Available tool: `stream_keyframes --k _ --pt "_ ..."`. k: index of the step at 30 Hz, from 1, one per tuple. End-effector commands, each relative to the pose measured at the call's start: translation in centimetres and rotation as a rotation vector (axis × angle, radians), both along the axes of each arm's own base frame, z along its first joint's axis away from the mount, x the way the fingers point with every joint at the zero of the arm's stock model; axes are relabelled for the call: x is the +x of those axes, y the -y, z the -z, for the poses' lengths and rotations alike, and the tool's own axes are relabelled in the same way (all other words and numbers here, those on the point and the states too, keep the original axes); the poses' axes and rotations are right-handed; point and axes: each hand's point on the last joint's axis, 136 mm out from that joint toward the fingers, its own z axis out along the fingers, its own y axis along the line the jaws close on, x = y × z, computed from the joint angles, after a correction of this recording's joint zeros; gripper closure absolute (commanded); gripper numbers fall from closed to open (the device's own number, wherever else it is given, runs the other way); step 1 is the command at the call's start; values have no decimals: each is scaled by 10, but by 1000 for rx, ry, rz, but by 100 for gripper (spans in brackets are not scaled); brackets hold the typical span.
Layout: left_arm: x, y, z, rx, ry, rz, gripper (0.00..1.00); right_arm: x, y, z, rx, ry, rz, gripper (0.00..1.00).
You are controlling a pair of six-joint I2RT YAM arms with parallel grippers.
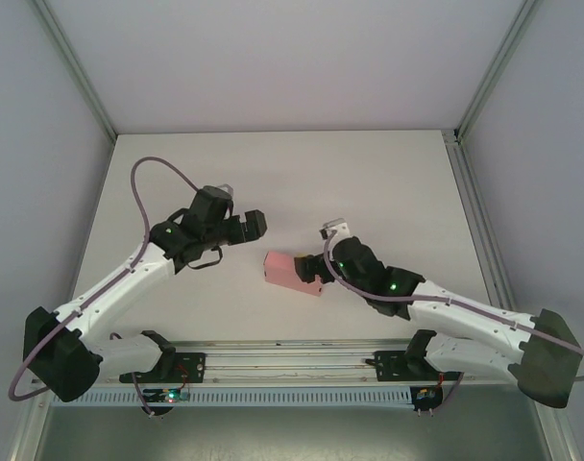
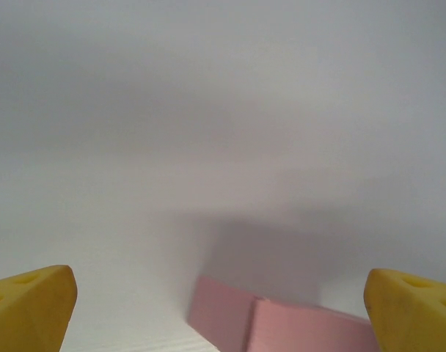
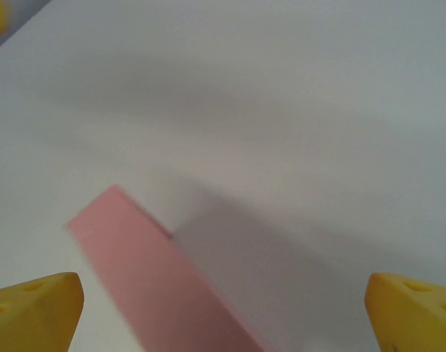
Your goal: Assemble paper box
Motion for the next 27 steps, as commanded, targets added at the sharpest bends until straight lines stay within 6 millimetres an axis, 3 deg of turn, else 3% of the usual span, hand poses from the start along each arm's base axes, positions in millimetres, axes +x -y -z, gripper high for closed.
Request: stream_keyframes --k 1,7,13,15,19,23,27 --pt "-7 -64 16 256 -67 -163 0 -33 -35 -1 -137 17 -425 2" --pt "-17 -86 32 268 -114 -211 0 -12 -34 24 -426 4 -501 2" --pt "-22 -97 37 269 -116 -233 0 -16 -46 49 -558 -82 -635 8" --pt "-21 -99 37 268 -114 -238 0 -13 -45 57 -621 -85 -631 11" --pt "-21 -100 38 274 -116 -235 0 3 -38 63 -698 -82 -551 27" --pt "-21 -104 33 294 -109 -244 0 -1 -40 69 -714 -107 -592 42" --pt "-22 -107 29 289 -92 -256 0 10 -37 61 -763 -53 -544 47"
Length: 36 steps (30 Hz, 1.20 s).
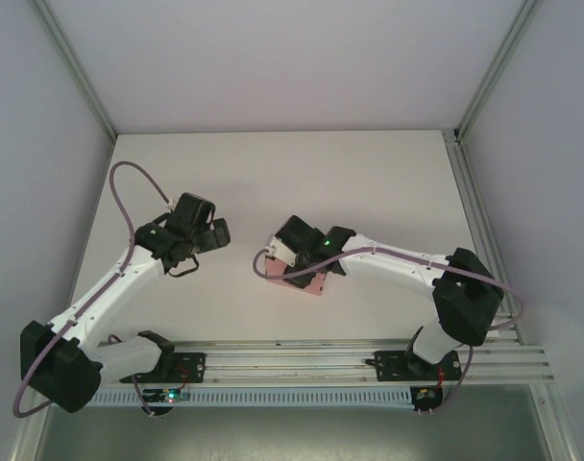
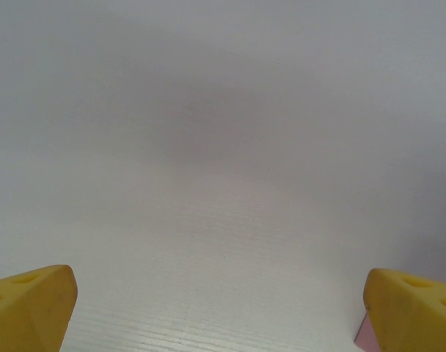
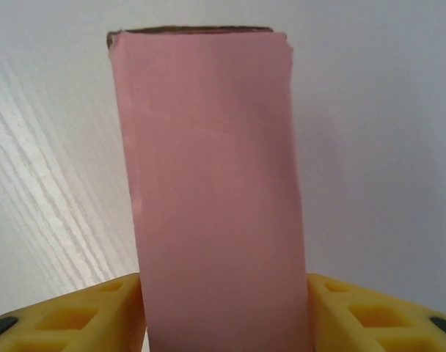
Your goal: Assemble paper box
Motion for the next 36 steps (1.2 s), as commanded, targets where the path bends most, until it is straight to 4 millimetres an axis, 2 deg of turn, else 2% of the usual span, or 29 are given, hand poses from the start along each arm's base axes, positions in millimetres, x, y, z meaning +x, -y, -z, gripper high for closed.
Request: stream_keyframes --k 1,4,8,10,14,18,20,23,26,28,30,34,36 --pt "-5 -15 -7 39 18 -29 0 18 5 -16 -65 131 22 51" --pt "-5 -15 -11 30 42 -31 0 44 10 -37 -104 314 79 61" --pt "-7 -18 -14 28 58 -42 0 69 13 -59 -156 523 77 59" --pt "-7 -19 -15 27 64 -49 0 80 12 -63 -196 640 47 59" --pt "-7 -20 -13 26 59 -55 0 84 2 -46 -248 754 -114 60" --pt "-7 -20 -10 26 54 -63 0 76 -5 -27 -278 746 -203 56" --pt "-6 -20 -9 25 50 -69 0 68 -4 -14 -305 707 -232 50" --pt "-4 -21 -9 27 50 -72 0 48 -3 3 -311 641 -273 43" --pt "-3 -20 -9 28 49 -72 0 29 2 12 -291 562 -275 34" --pt "-2 -21 -10 24 53 -74 0 18 4 13 -258 501 -259 27" --pt "-2 -20 -10 23 53 -72 0 6 3 7 -194 453 -248 27" --pt "-1 -20 -10 17 55 -70 0 -24 -4 -7 -32 322 -265 23" --pt "1 -19 -11 15 62 -70 0 -30 -5 -19 29 310 -253 19"
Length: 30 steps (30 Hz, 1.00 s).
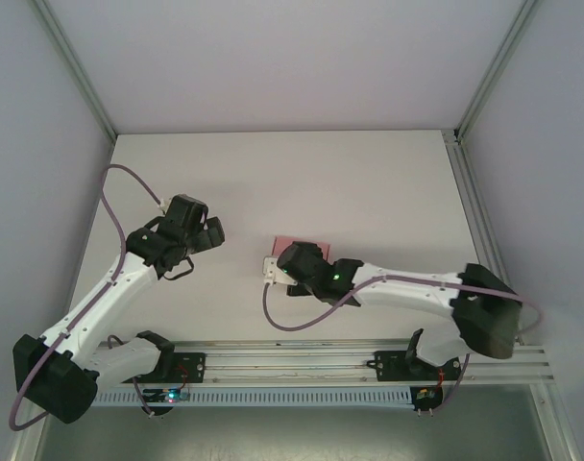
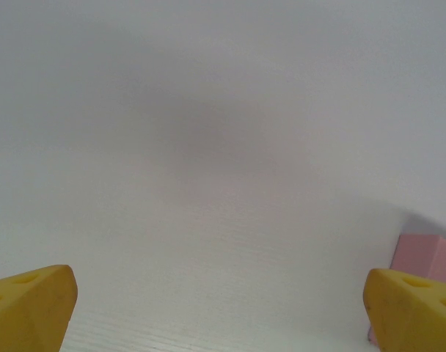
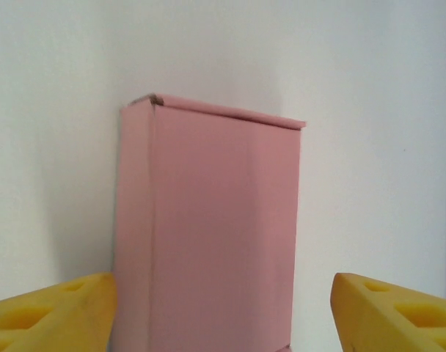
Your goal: Assemble paper box
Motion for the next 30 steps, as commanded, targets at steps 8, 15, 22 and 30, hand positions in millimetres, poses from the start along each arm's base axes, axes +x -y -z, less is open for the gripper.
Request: stream_keyframes --k 8,15,22,30 --pt "28 -59 9 26 54 -251 0 70 103 -87 623 115 627 2" --pt "66 -91 9 172 251 -209 0 97 278 -79 1031 282 1182 2" --pt "90 -115 34 345 424 -108 0 96 315 -53 1003 462 1160 2" --pt "122 -92 68 331 436 82 0 125 326 -37 1104 522 1112 2"
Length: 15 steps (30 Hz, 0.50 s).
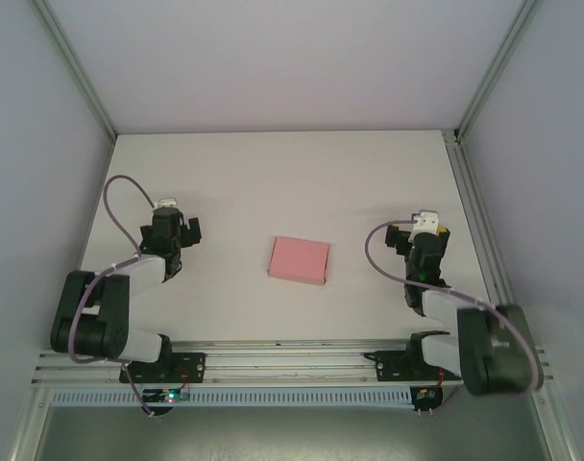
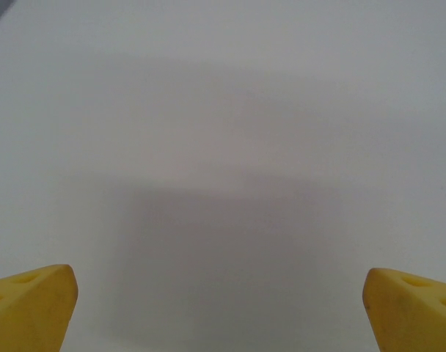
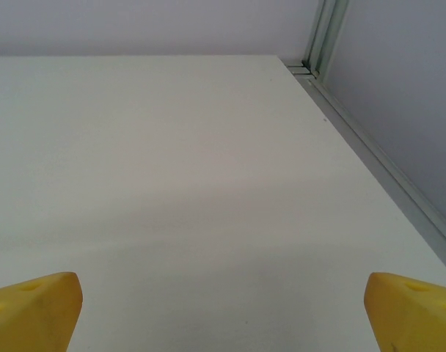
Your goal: Assemble paper box
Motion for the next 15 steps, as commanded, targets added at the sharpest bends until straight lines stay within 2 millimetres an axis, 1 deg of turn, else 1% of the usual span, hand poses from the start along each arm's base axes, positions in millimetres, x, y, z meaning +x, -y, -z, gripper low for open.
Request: stream_keyframes --k 1,2,3,4,5,6,7,8,9,11,13,15 --pt "32 6 -36 27 210 81 0 22 -1 -38 67 208 -55 2" --pt "32 5 -27 15 200 80 0 27 -3 -31 72 184 -71 2" --pt "35 4 -28 17 248 85 0 32 -6 -21 73 162 -85 2" --pt "29 9 -25 -1 226 111 0 37 -9 -17 75 174 -105 2" --pt "27 9 -22 -2 239 115 0 42 -16 -22 78 208 -143 2" --pt "26 11 -19 -3 278 135 0 43 -24 -15 65 137 -193 2" --pt "28 11 -24 2 320 134 0 47 -27 -10 61 73 -212 2" --pt "27 9 -21 -3 280 121 0 54 -29 -11 58 80 -222 2" --pt "26 10 -18 -7 252 122 0 55 -29 -14 58 117 -213 2" --pt "28 10 -21 1 295 126 0 54 -27 -10 62 74 -211 2" --pt "26 10 -18 -2 258 126 0 54 -27 -12 57 88 -209 2" --pt "27 10 -20 1 276 129 0 54 -28 -11 54 86 -210 2"
